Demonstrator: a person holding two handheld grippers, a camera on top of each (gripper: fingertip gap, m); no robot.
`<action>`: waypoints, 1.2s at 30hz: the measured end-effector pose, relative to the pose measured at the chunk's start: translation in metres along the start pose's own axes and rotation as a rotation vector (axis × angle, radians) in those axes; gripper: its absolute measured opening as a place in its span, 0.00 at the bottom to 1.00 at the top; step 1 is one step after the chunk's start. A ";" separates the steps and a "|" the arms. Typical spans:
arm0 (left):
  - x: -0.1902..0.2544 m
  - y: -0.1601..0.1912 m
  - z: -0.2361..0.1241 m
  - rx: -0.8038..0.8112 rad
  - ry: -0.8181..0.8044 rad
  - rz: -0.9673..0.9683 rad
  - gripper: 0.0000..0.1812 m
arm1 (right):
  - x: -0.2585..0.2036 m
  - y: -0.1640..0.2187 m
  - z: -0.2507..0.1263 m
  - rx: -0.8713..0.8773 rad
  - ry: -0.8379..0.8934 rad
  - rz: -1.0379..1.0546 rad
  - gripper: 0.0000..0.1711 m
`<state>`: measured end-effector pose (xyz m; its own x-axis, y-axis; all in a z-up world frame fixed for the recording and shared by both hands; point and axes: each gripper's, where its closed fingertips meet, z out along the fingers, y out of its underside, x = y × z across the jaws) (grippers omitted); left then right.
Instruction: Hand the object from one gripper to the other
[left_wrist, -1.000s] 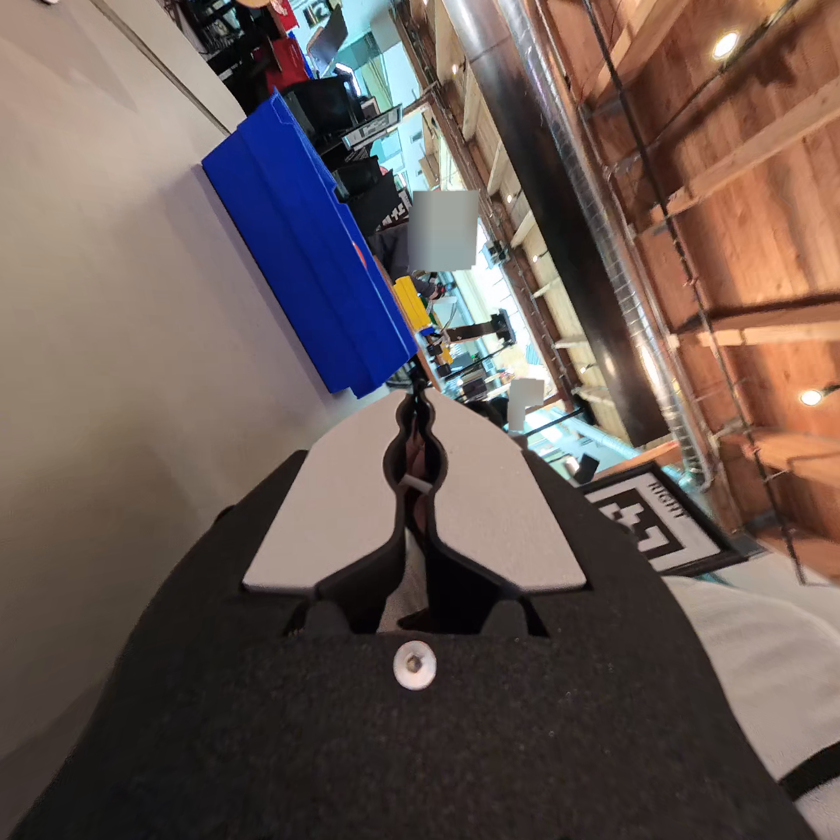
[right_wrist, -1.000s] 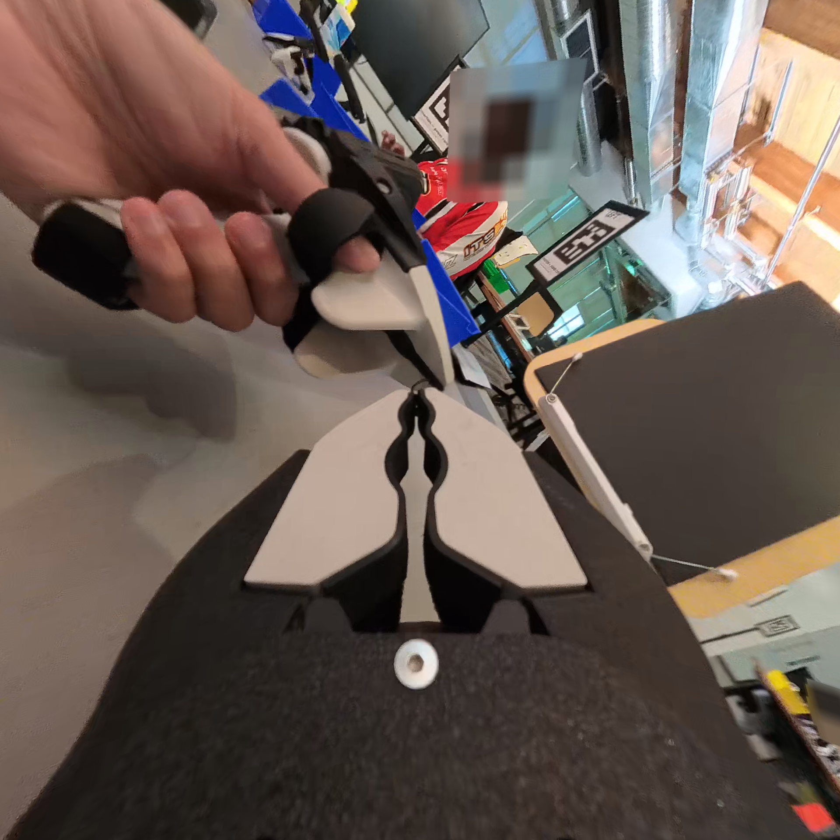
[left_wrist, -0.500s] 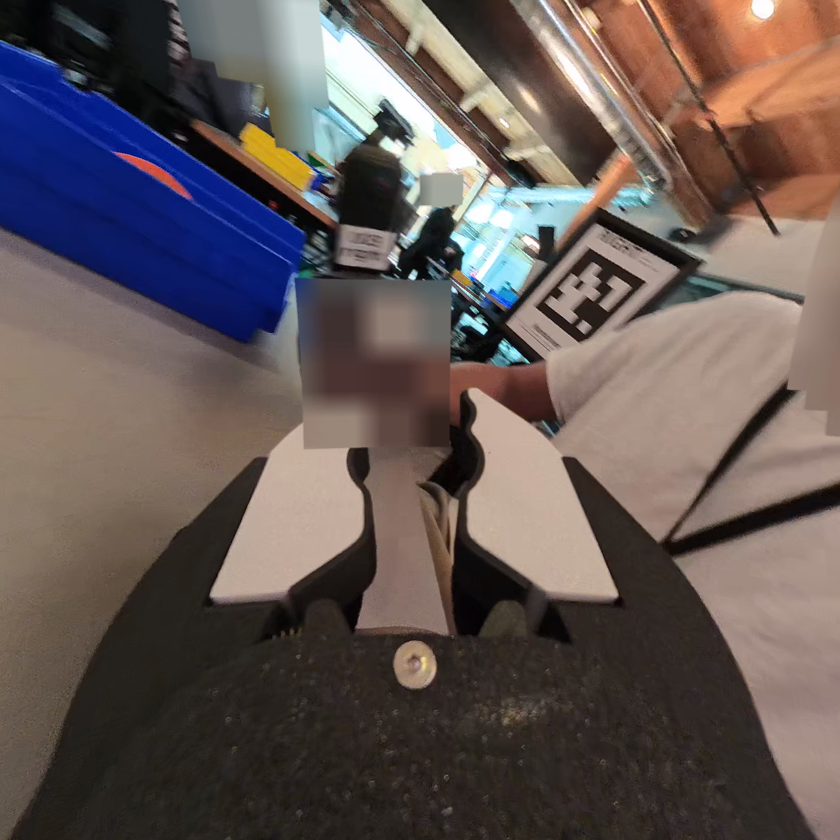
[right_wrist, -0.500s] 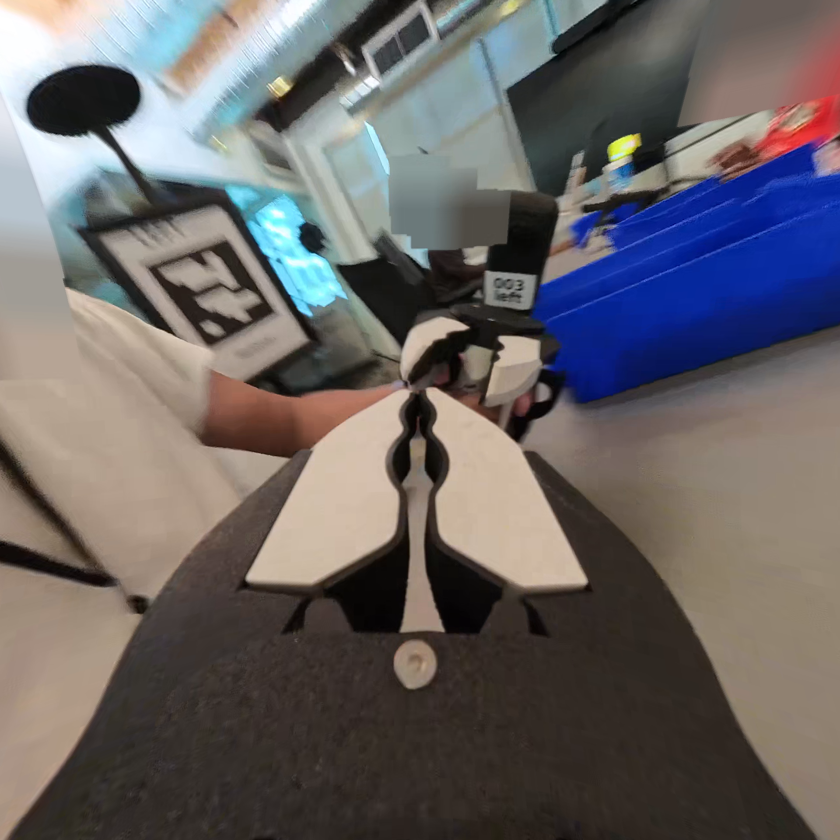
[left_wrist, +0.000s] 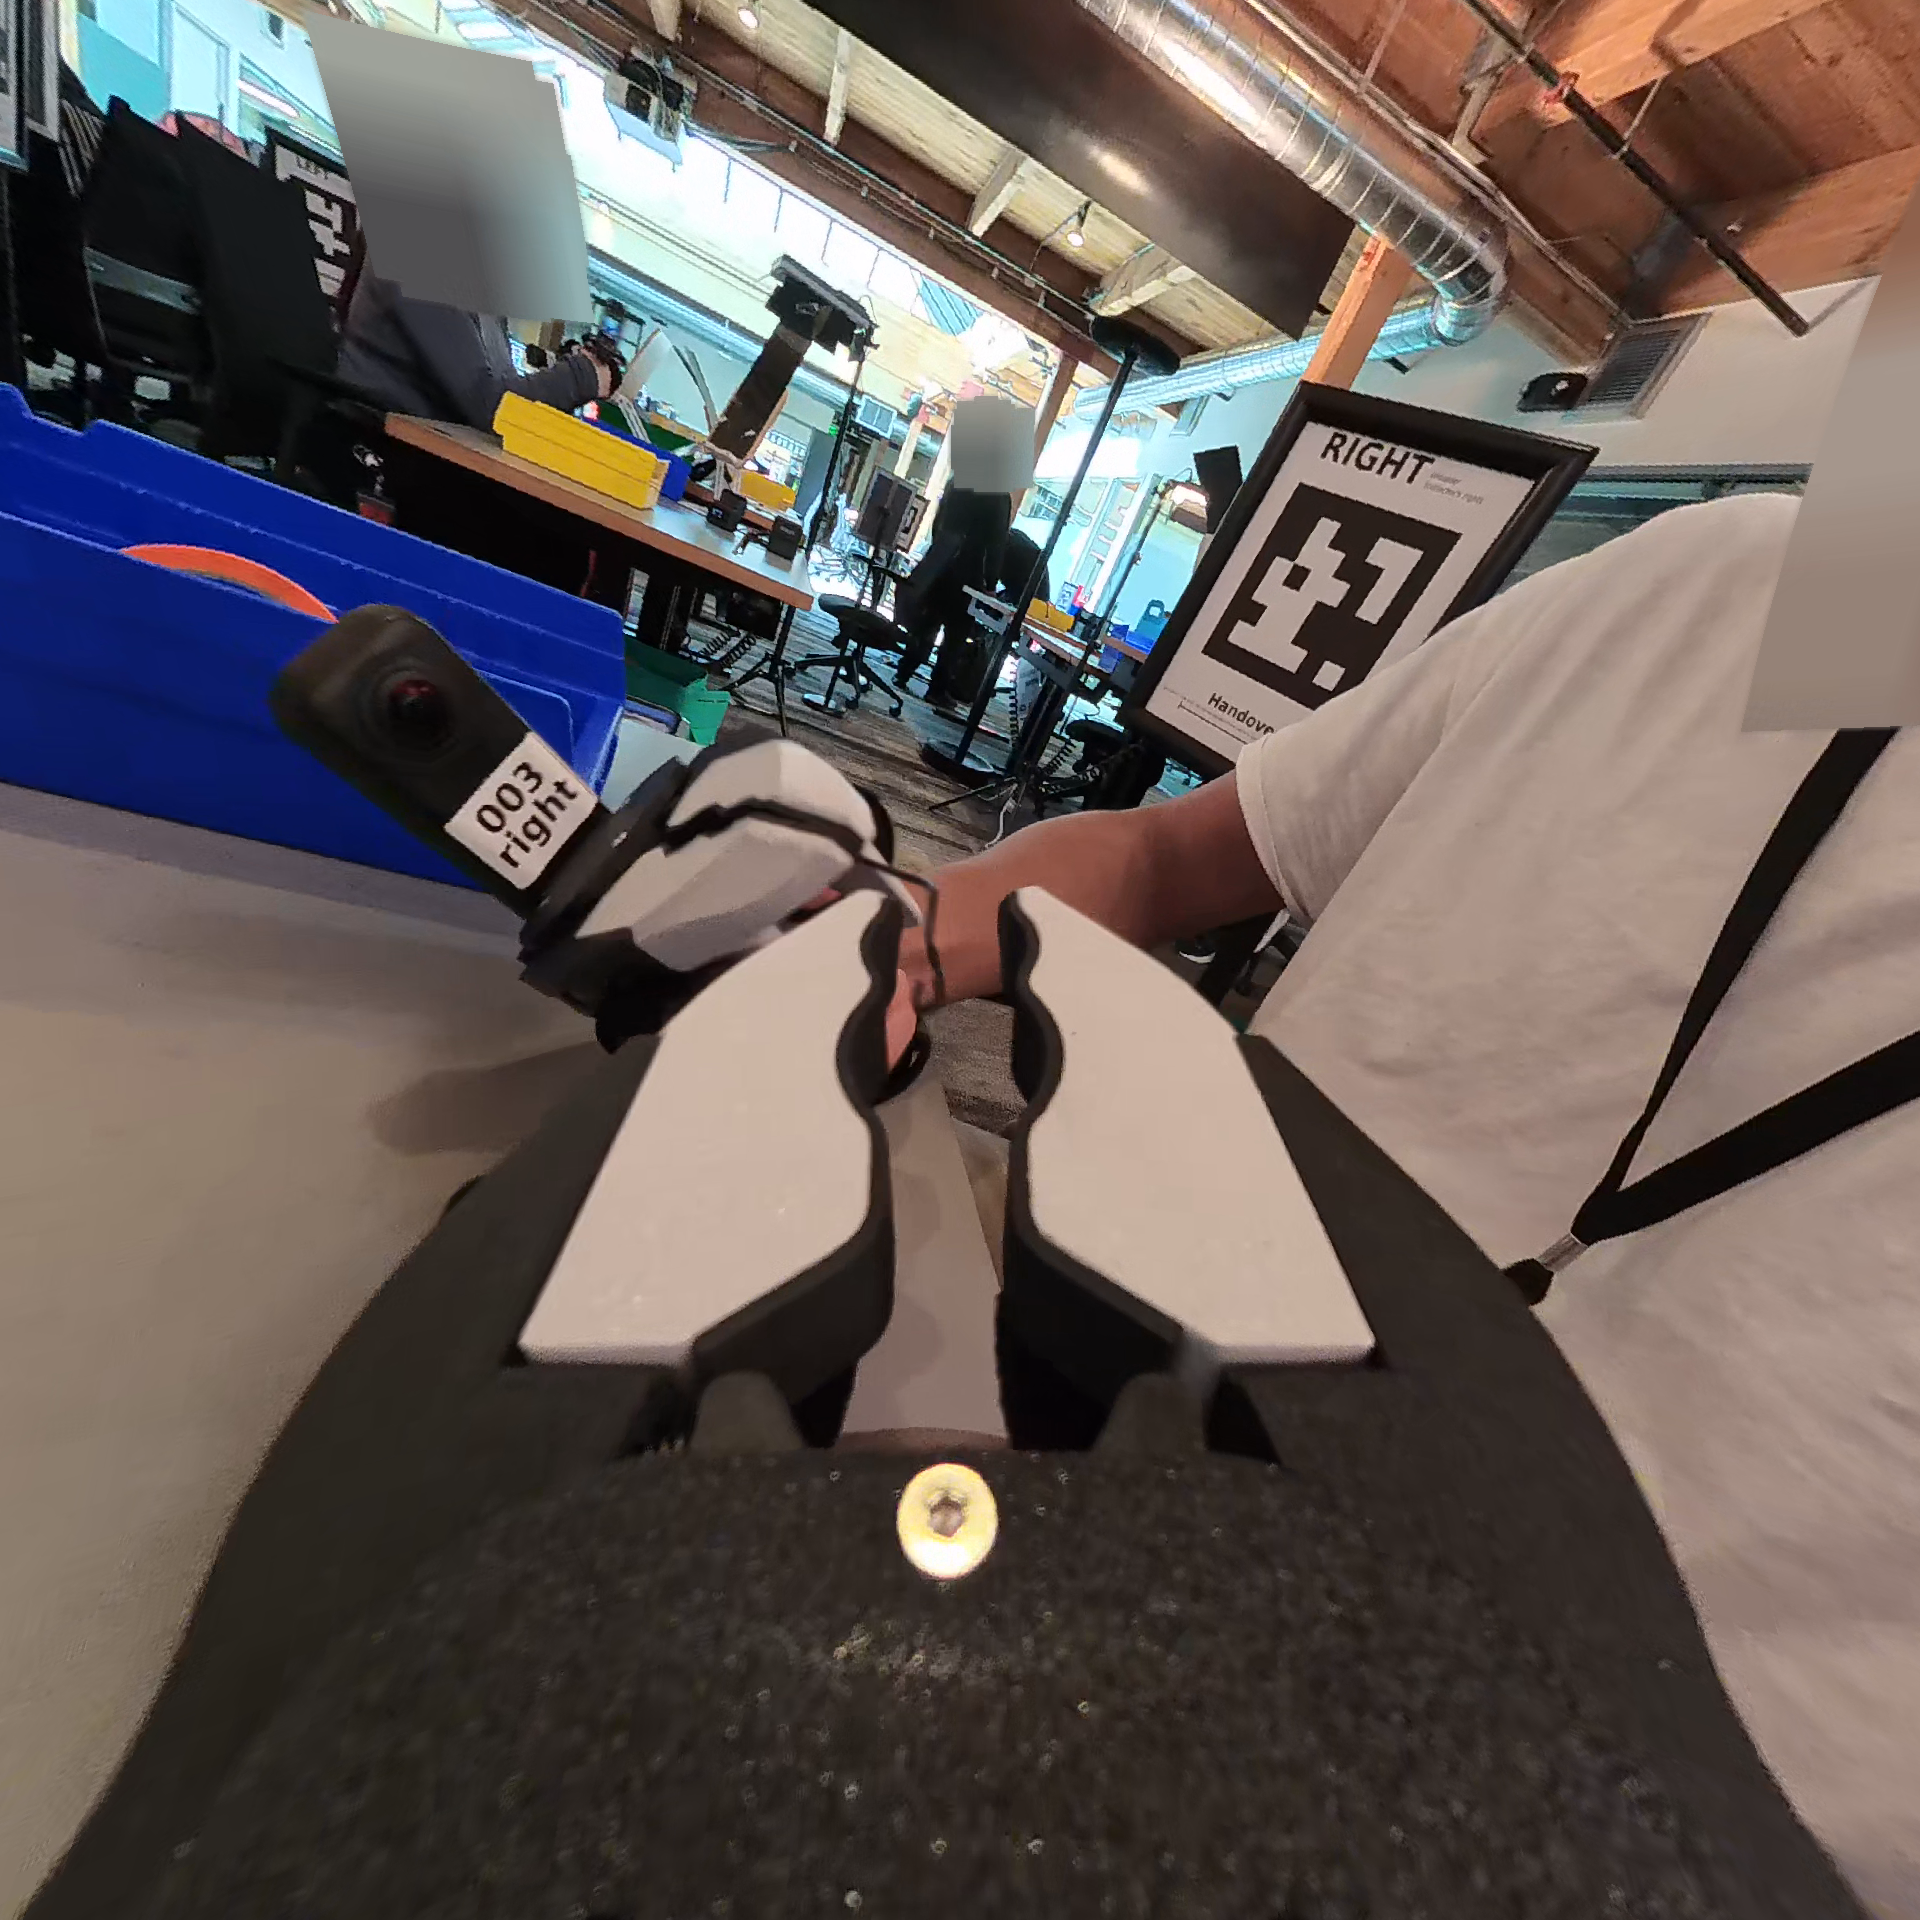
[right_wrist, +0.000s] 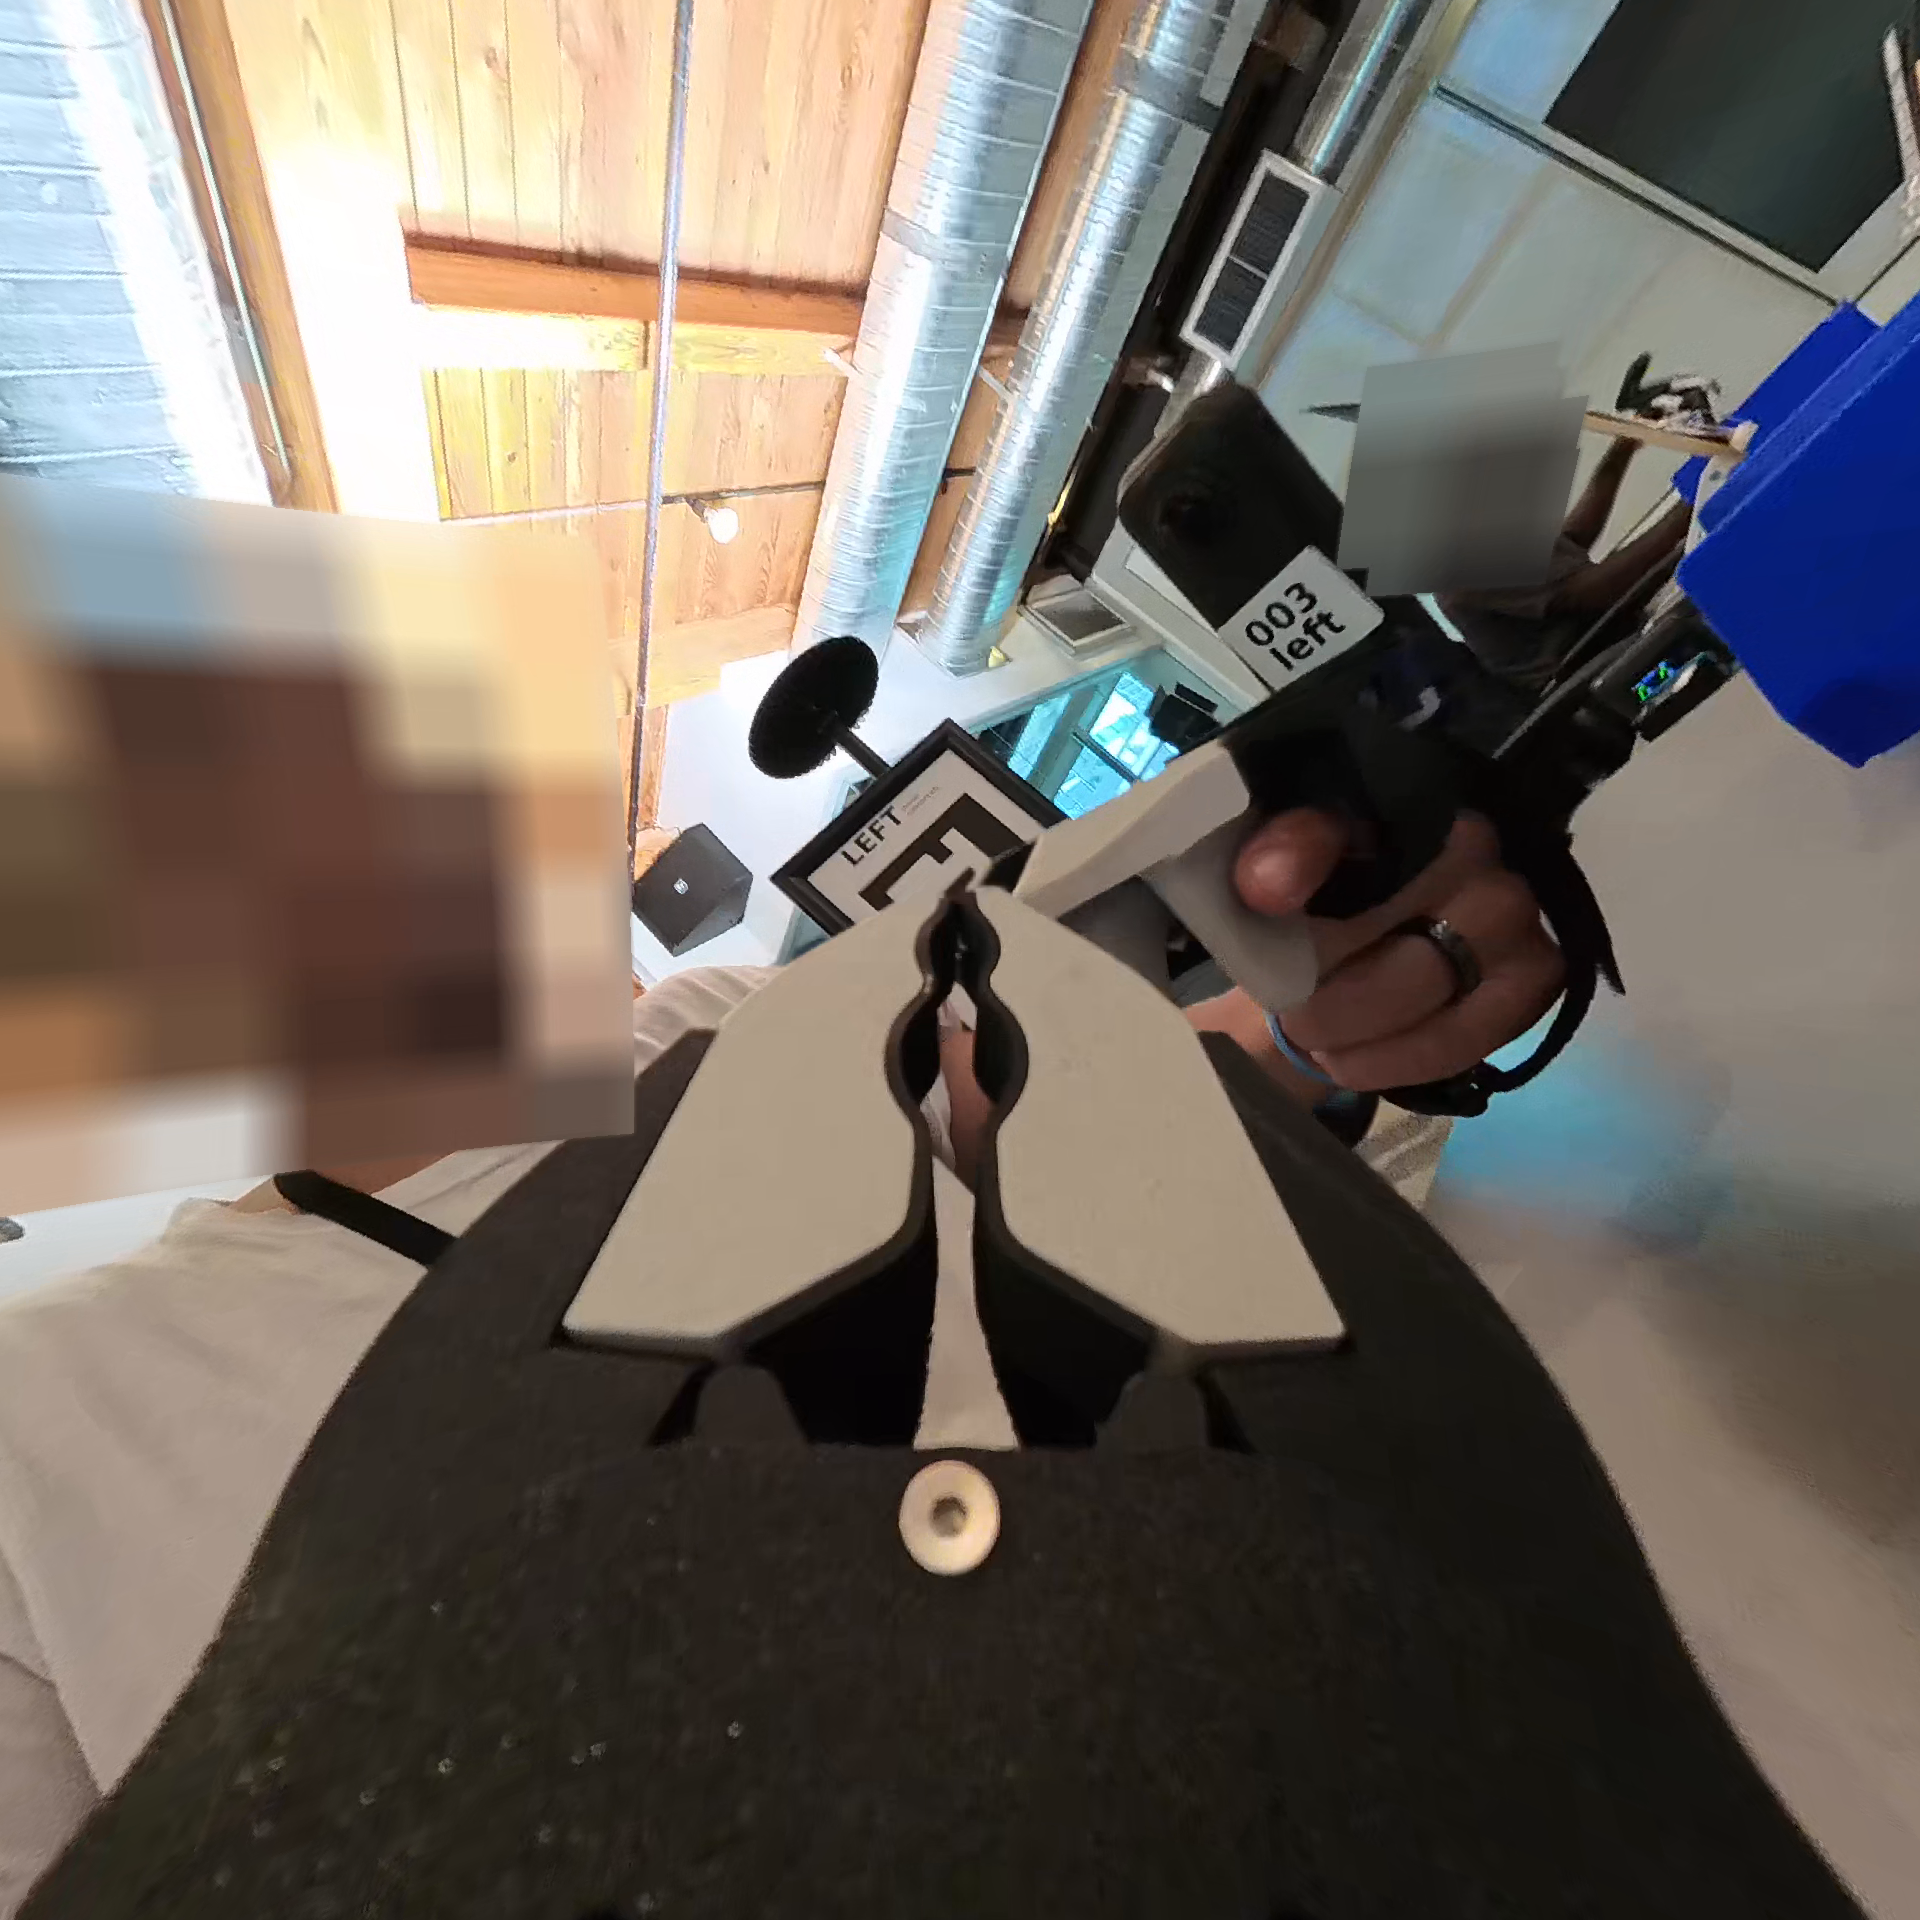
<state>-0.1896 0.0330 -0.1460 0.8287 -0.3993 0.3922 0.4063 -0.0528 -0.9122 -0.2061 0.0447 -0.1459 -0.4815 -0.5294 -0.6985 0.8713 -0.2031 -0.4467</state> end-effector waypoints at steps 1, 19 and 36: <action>0.001 0.002 0.000 -0.010 0.007 0.002 0.09 | -0.001 -0.002 -0.001 0.013 -0.003 0.001 0.00; -0.009 0.001 -0.001 -0.002 -0.062 0.021 0.01 | 0.008 -0.004 -0.008 0.003 0.054 -0.005 0.00; -0.080 -0.008 -0.041 0.500 -0.401 -0.884 0.01 | 0.050 -0.035 -0.040 -0.149 0.909 -1.000 0.28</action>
<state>-0.2750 0.0276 -0.1750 0.1954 -0.0706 0.9782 0.9552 0.2397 -0.1735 -0.2646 0.0585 -0.1879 -0.8387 0.5275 -0.1355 0.1250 -0.0558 -0.9906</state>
